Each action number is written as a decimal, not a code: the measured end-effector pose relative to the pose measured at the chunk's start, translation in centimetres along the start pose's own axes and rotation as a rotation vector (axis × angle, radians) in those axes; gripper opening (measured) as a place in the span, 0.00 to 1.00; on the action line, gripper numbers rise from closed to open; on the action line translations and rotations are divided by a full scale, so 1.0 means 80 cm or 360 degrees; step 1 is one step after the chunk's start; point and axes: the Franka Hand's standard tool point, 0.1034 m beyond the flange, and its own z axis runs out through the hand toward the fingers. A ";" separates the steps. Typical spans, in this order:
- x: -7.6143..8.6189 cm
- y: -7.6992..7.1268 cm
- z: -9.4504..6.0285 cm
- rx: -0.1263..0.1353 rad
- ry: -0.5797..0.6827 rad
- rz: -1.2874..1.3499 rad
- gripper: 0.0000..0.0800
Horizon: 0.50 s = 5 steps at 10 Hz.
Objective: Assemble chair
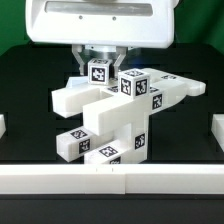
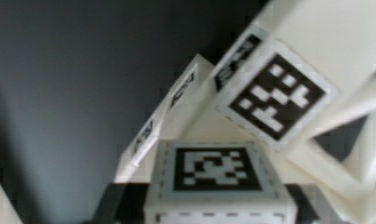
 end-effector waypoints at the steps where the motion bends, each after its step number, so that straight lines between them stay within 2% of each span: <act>1: 0.000 0.000 -0.001 -0.0001 -0.0010 0.0175 0.34; 5: 0.002 -0.001 0.002 -0.0012 -0.0032 0.0770 0.34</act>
Offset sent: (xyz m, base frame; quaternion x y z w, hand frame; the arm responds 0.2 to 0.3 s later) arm 0.0067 -0.0033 -0.0149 -0.0109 -0.0159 0.2412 0.9703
